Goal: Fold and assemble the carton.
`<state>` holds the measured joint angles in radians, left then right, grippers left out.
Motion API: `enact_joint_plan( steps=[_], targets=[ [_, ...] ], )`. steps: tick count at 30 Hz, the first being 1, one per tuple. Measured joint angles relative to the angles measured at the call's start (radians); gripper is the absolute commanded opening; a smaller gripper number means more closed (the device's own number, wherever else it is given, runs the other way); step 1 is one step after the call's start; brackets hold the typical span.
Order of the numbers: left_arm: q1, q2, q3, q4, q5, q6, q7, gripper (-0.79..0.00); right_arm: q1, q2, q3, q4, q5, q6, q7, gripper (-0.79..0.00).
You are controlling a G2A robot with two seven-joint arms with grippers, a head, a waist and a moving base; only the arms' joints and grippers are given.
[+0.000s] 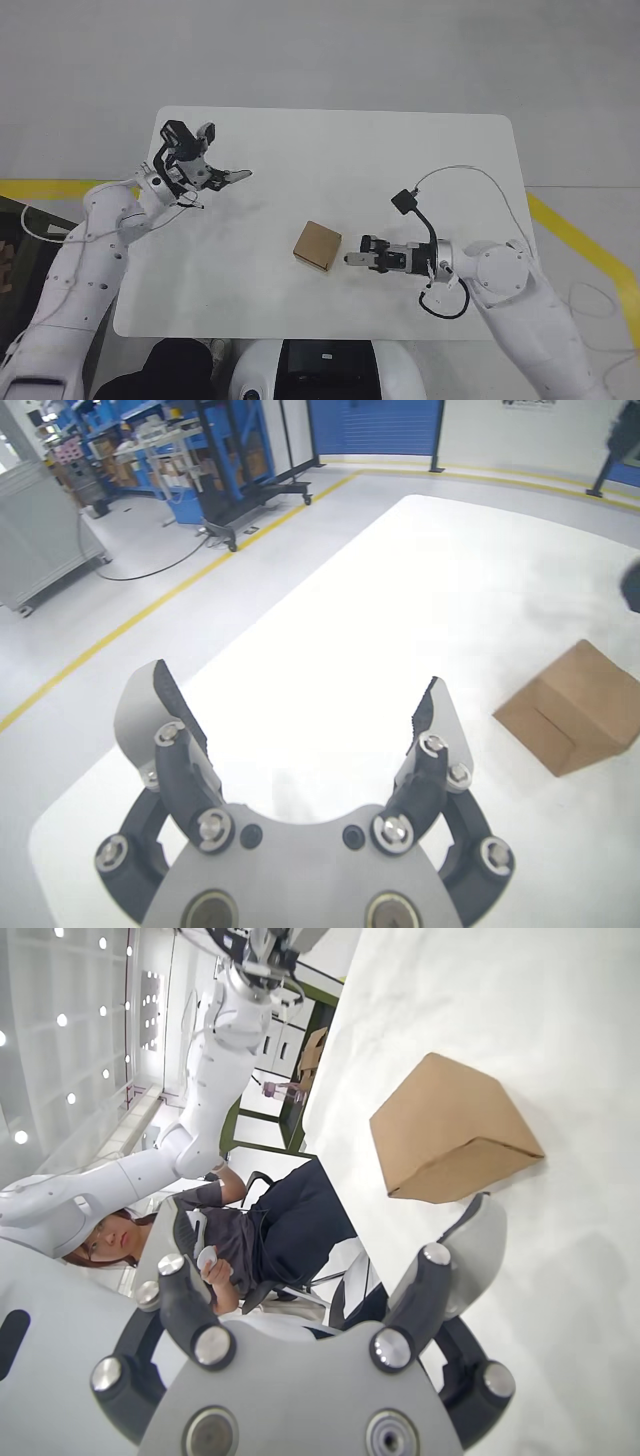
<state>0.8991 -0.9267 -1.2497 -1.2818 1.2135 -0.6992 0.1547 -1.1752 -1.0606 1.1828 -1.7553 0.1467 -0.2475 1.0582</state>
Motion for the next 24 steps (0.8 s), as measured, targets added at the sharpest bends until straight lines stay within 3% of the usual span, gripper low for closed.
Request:
enact_joint_plan(
  steps=[7, 17, 24],
  targets=[
    [-0.033, -0.001, -0.052, 0.035, -0.064, 0.094, -0.08, 0.0, 0.009, -0.003, -0.048, -0.045, 0.026, -0.017, 0.041, 0.0],
    [-0.041, 0.007, -0.14, 0.015, -0.07, 0.162, -0.035, 0.0, 0.044, -0.025, -0.199, -0.045, 0.042, -0.015, 0.079, 0.0],
    [-0.039, 0.008, -0.144, 0.013, -0.068, 0.166, -0.034, 0.0, 0.093, -0.053, -0.319, 0.007, 0.035, 0.002, 0.042, 0.0]
  ],
)
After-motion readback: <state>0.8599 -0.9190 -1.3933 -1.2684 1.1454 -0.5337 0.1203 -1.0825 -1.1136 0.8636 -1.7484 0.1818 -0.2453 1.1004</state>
